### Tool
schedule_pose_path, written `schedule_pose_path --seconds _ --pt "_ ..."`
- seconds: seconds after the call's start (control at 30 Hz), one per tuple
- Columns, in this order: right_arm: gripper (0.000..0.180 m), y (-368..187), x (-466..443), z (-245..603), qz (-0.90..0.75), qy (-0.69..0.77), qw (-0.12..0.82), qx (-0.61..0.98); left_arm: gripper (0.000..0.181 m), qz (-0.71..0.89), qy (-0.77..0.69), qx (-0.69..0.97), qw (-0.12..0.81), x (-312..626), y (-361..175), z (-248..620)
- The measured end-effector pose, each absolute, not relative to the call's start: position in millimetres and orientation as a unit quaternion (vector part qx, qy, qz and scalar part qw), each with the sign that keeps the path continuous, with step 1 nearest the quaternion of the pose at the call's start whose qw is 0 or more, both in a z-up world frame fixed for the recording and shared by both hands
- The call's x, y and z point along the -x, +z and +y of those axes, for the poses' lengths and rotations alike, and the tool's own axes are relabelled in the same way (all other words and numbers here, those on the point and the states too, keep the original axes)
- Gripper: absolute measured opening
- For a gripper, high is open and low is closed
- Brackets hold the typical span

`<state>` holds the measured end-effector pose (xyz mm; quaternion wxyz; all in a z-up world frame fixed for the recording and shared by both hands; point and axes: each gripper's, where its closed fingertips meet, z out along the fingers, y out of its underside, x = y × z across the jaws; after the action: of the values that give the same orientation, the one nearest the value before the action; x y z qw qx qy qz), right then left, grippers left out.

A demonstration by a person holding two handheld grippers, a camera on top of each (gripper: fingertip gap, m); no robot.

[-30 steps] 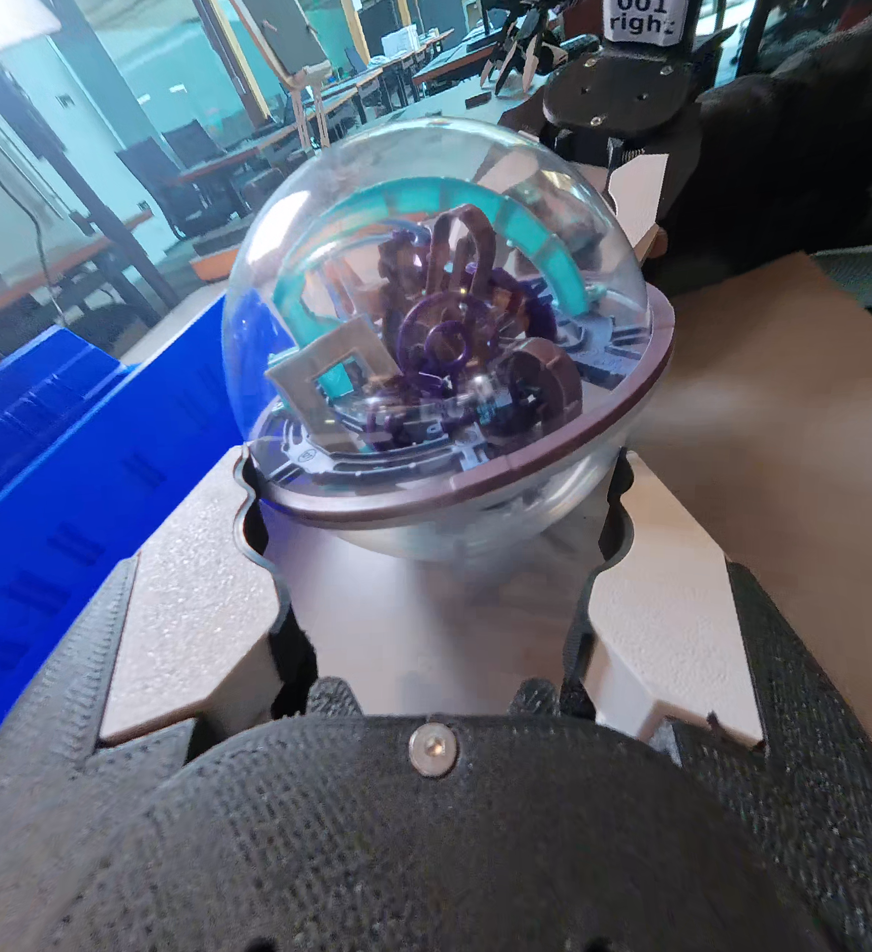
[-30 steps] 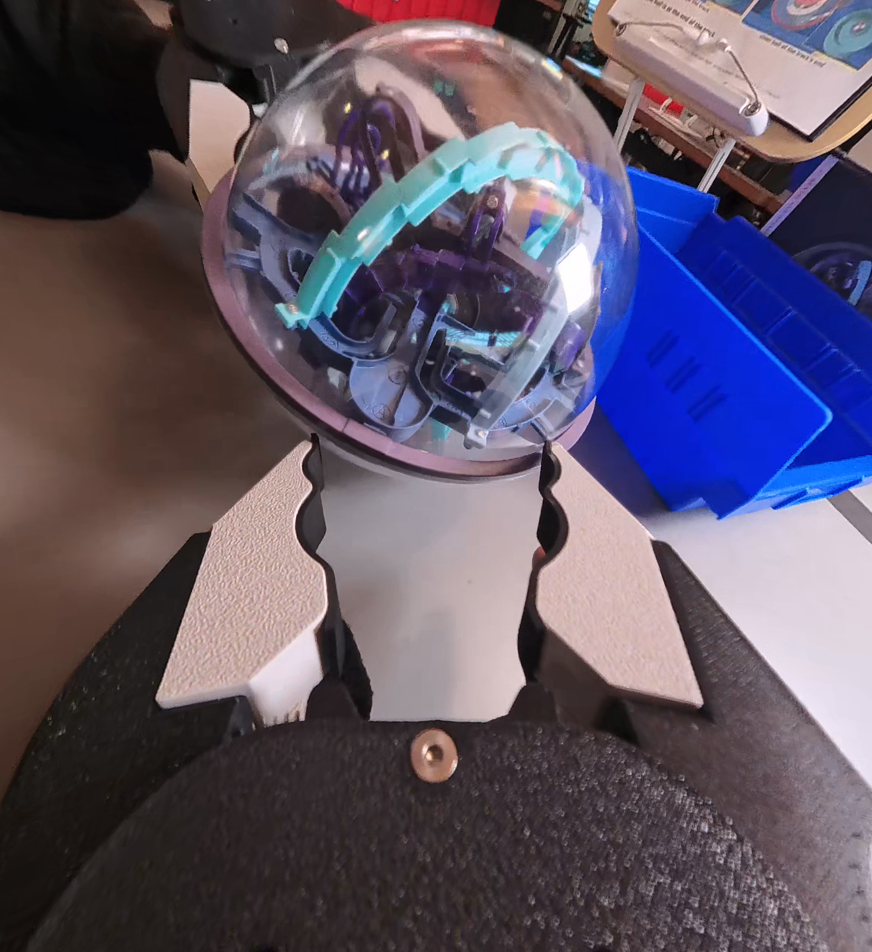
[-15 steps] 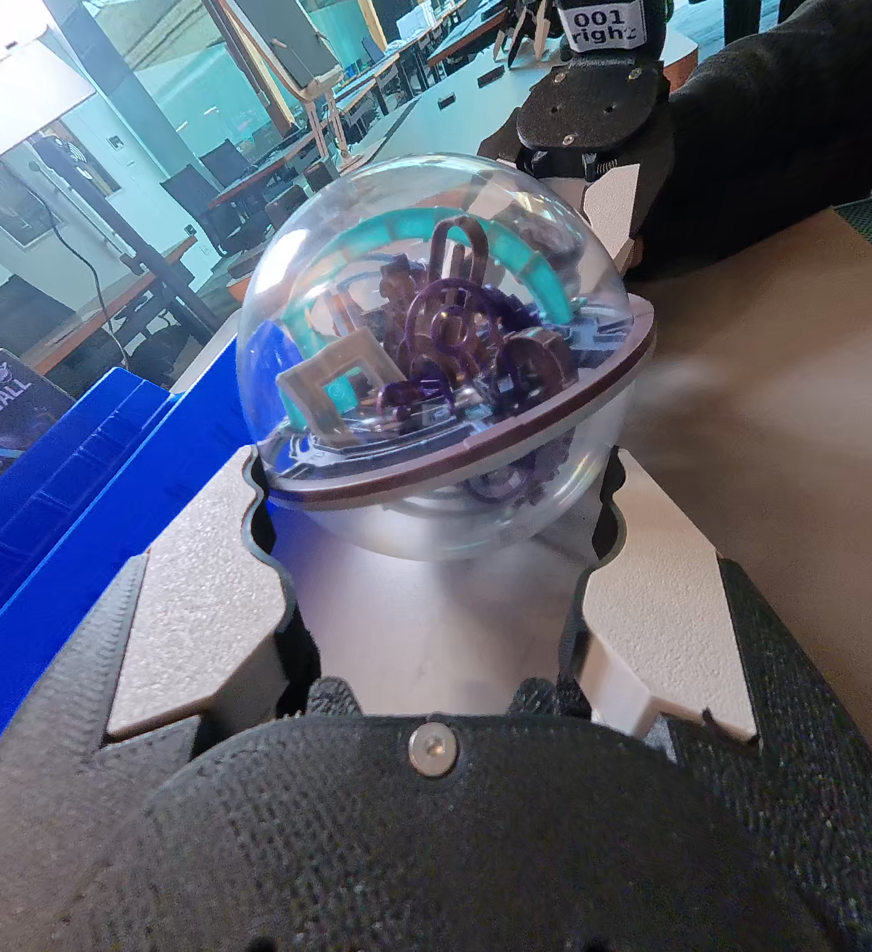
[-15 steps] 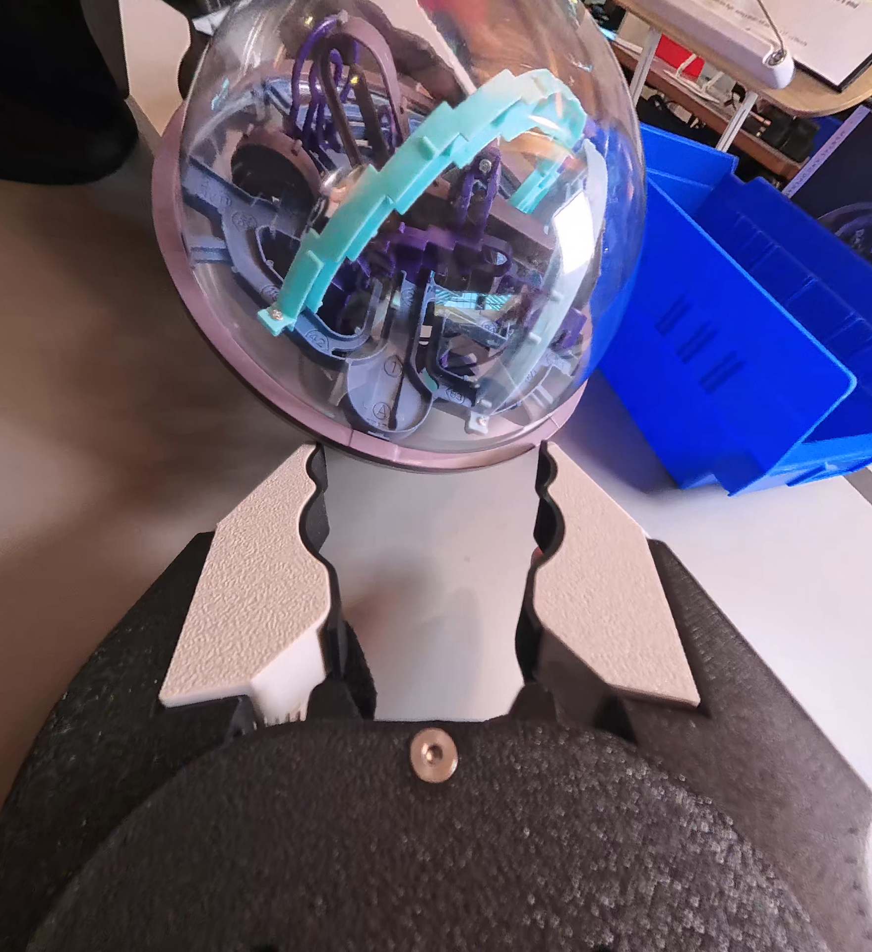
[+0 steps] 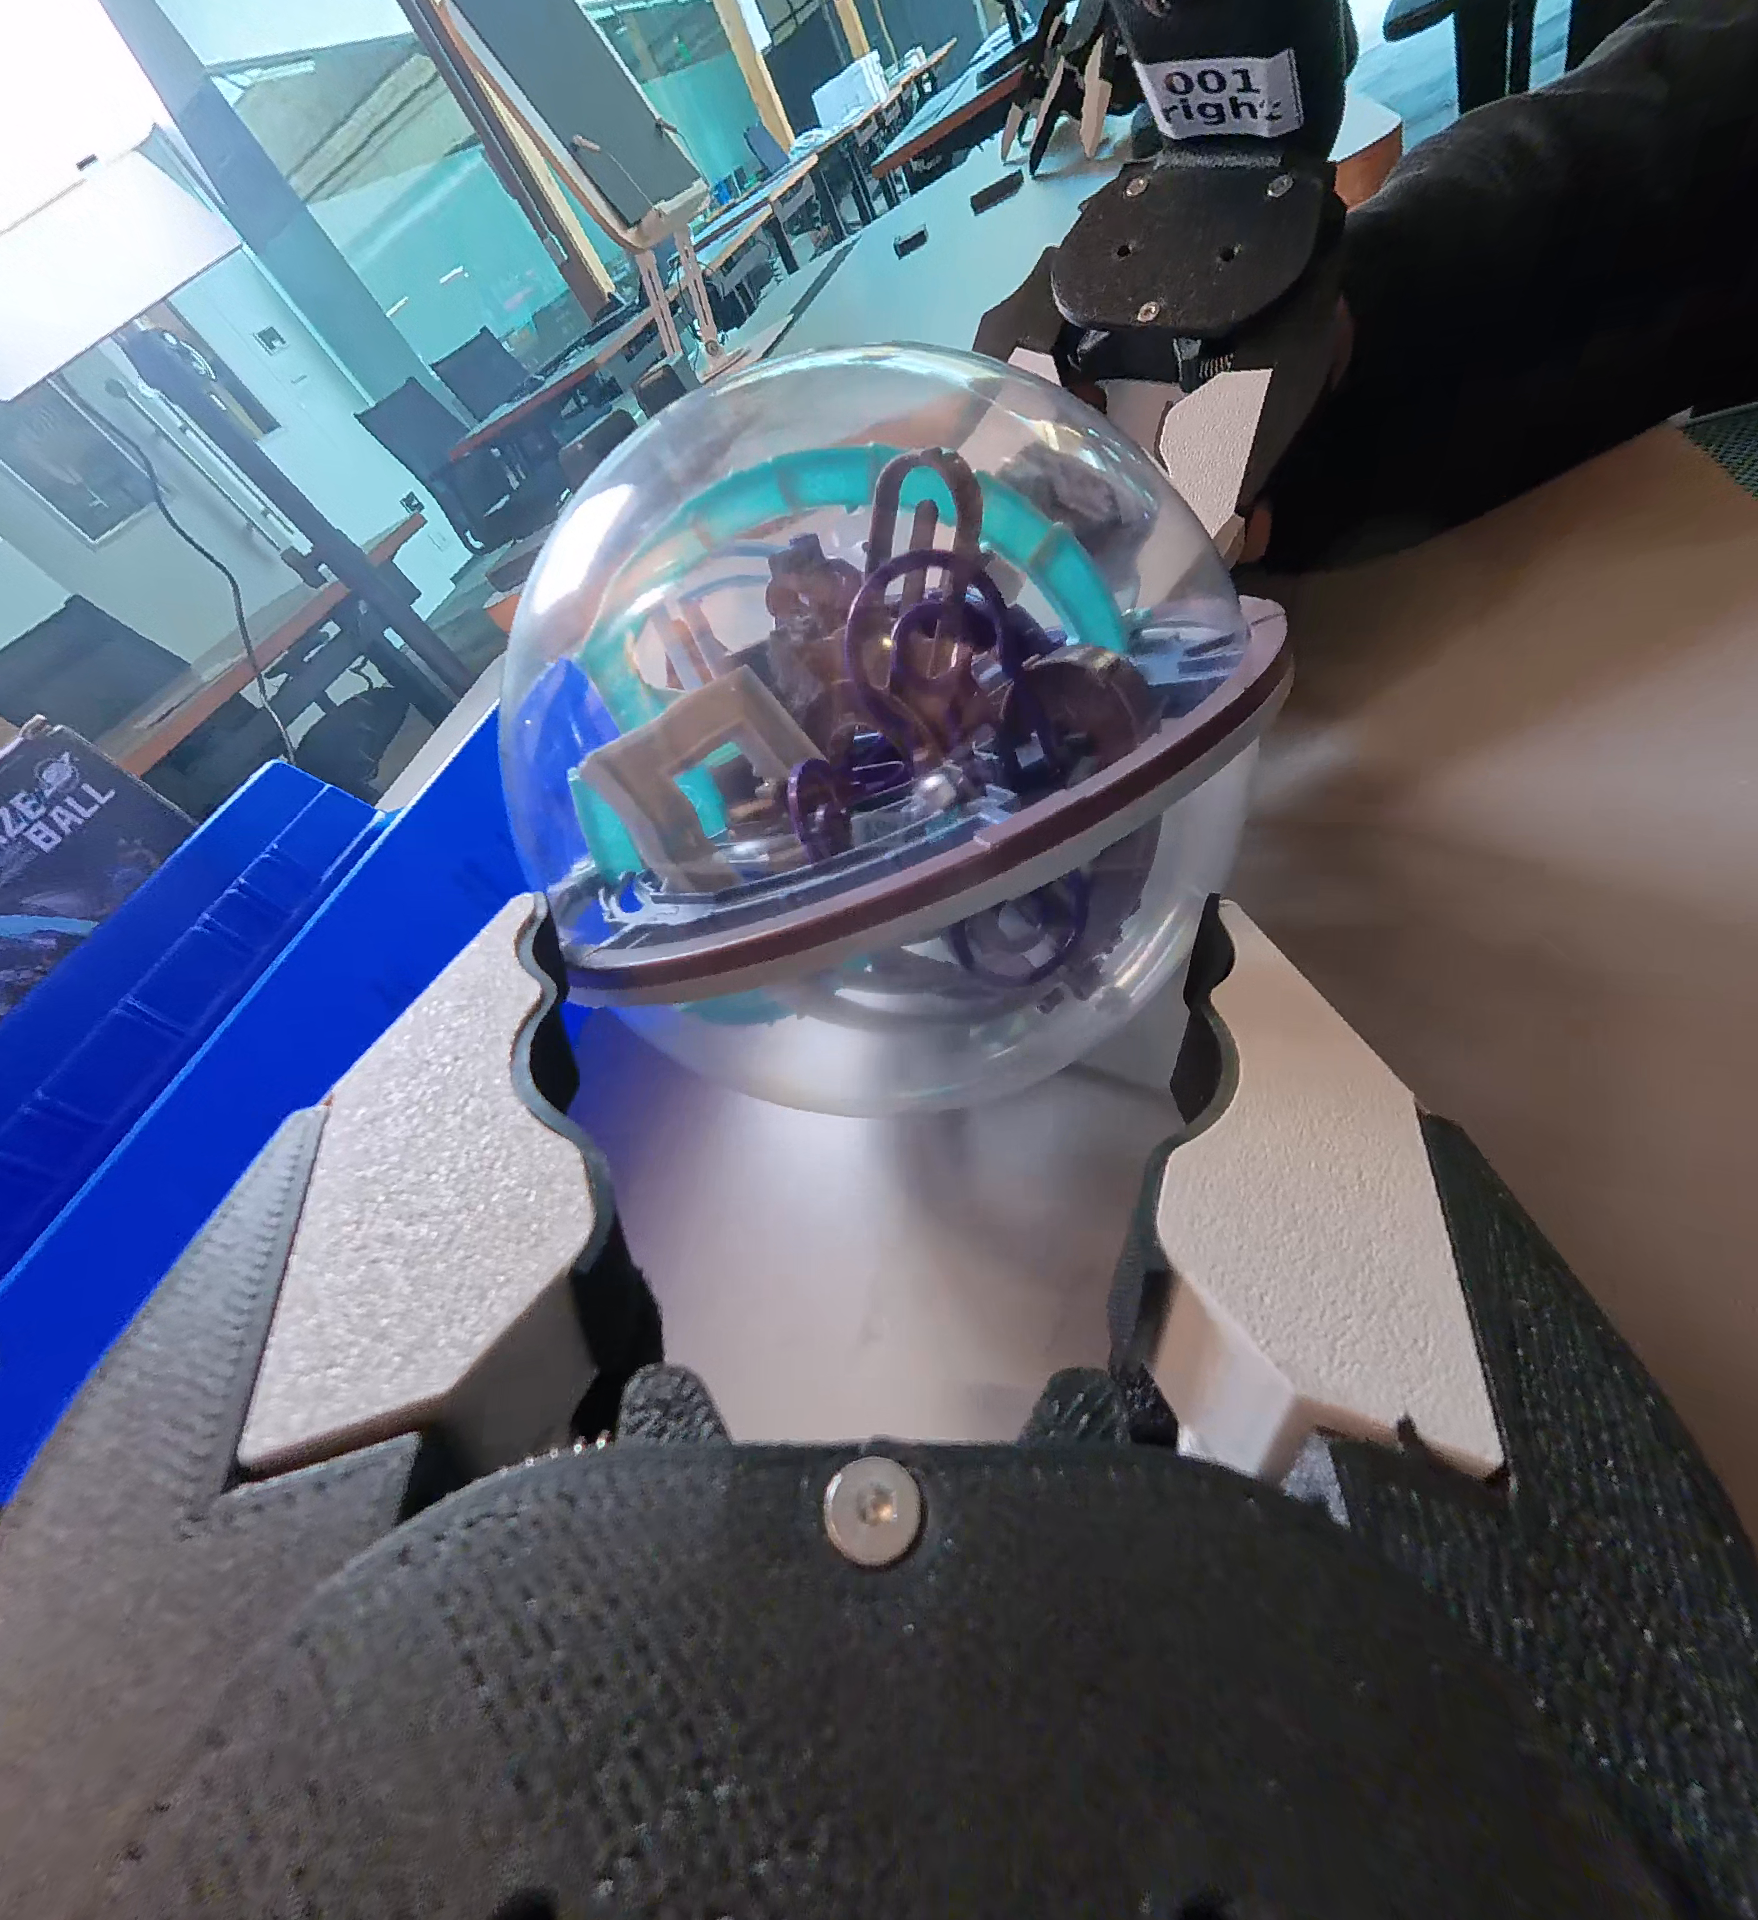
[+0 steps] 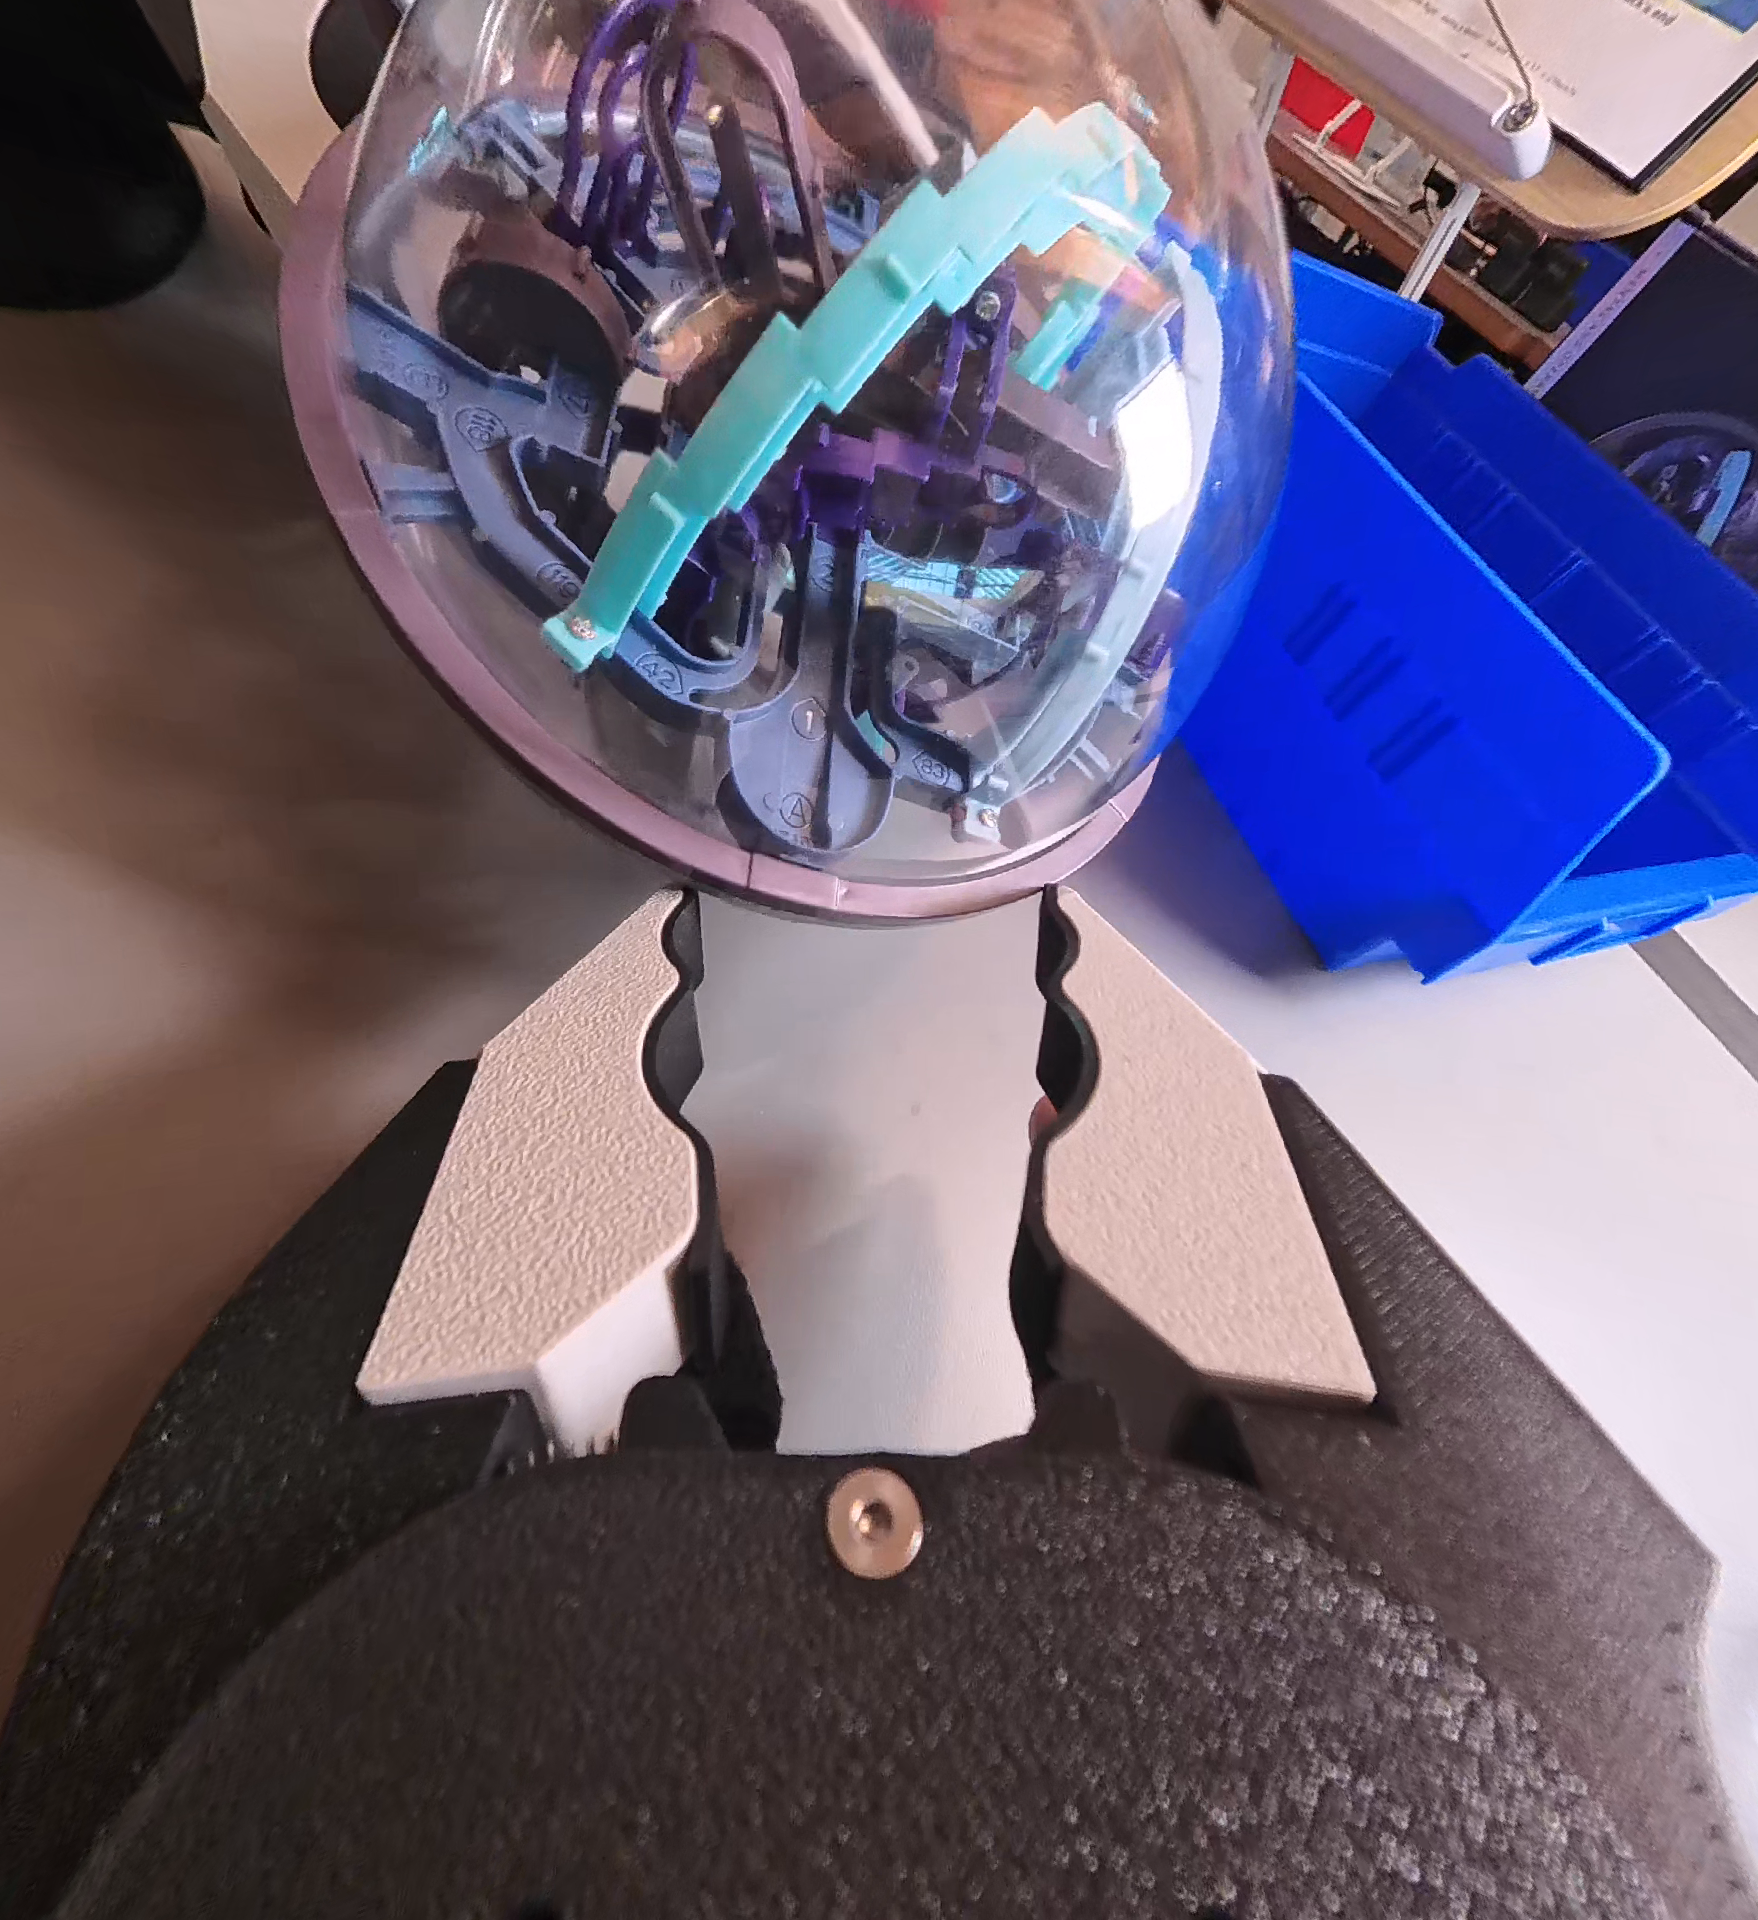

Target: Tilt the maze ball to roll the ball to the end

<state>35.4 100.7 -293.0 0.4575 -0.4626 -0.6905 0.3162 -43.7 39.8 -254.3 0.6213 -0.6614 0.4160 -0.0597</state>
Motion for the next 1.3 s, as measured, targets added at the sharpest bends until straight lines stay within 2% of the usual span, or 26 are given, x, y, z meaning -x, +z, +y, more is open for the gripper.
schedule_pose_path --seconds 0.37,1.0,1.13,1.3 --pt "0.055 -260 -38 90 -0.651 0.384 0.493 0.431 0.117 0.408 -0.076 0.689 0.594 61 -274 43" --pt "0.054 -272 -39 105 -0.643 0.370 0.476 0.471 0.115 0.377 -0.112 0.694 0.604 57 -259 41" --pt "0.053 -276 -38 115 -0.638 0.360 0.472 0.490 0.105 0.379 -0.119 0.684 0.612 61 -253 37" --pt "0.042 -280 -37 131 -0.626 0.332 0.481 0.516 0.080 0.383 -0.132 0.666 0.627 67 -244 30"
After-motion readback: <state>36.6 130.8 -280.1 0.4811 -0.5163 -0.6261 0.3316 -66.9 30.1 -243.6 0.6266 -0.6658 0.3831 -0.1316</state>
